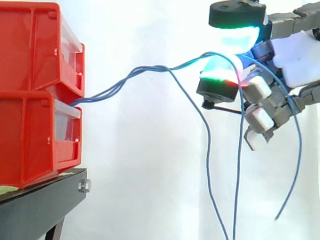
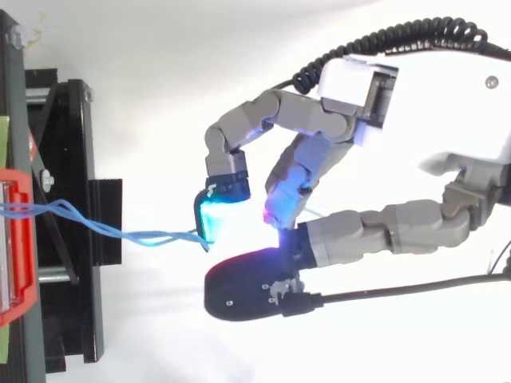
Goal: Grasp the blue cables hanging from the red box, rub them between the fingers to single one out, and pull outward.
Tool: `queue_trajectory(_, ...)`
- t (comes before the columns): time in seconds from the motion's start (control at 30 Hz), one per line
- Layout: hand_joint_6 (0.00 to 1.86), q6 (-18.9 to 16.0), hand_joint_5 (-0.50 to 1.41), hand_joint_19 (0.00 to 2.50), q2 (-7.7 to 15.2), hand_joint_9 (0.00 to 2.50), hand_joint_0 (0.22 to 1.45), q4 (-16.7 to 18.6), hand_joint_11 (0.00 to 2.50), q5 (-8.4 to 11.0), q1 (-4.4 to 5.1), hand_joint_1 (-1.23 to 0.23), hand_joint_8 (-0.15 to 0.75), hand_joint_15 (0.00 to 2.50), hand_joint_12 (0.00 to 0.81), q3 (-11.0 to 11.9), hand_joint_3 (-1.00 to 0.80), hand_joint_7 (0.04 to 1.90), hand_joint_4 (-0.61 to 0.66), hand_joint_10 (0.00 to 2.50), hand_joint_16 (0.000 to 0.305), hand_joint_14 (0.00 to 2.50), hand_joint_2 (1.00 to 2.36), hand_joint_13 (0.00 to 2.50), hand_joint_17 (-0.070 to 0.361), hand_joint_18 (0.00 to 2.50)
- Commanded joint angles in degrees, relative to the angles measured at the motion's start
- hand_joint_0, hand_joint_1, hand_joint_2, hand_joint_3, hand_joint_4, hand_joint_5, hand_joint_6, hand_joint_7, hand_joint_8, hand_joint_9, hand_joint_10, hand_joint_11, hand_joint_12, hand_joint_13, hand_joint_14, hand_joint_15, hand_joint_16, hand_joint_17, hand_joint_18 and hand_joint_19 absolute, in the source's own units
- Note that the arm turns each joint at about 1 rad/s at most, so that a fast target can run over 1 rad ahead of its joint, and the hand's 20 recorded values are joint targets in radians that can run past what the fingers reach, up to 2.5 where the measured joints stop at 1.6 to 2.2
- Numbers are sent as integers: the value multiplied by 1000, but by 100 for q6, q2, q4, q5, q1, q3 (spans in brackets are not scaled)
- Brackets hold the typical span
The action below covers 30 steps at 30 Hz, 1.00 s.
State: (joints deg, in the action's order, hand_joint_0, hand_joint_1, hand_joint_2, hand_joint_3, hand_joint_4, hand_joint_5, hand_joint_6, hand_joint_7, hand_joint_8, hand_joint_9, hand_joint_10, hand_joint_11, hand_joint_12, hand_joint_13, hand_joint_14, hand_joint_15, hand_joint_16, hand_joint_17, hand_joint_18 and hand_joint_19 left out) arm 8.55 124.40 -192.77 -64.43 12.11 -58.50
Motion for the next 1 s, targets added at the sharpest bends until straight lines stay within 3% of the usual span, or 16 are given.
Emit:
queue_trajectory(0.0,877,-301,-81,462,-3,932,599,-77,306,62,28,-815,287,368,404,-4,6,1208,-20,12,53,15,1017,782,120,790)
queue_trajectory(0.2,856,-714,-75,273,5,662,599,-156,4,115,72,-841,249,158,368,-4,6,1212,-45,0,52,7,1015,485,116,622)
queue_trajectory(0.33,851,-890,-74,184,5,596,600,-165,0,115,81,-851,237,121,357,-39,5,1206,-62,0,50,4,1015,398,113,517)
queue_trajectory(0.57,844,-1338,-73,184,-3,610,600,-121,0,98,168,-859,232,114,350,-654,9,1224,-63,0,49,5,1016,365,110,473)
queue_trajectory(0.7,842,-1602,-74,219,-3,659,603,-138,0,115,186,-861,240,147,354,-689,11,1252,-54,1,49,6,1016,418,111,506)
queue_trajectory(0.97,846,-1883,-76,287,-3,762,603,-912,94,71,168,-850,259,214,361,-681,15,1261,-44,4,50,8,1017,508,112,578)
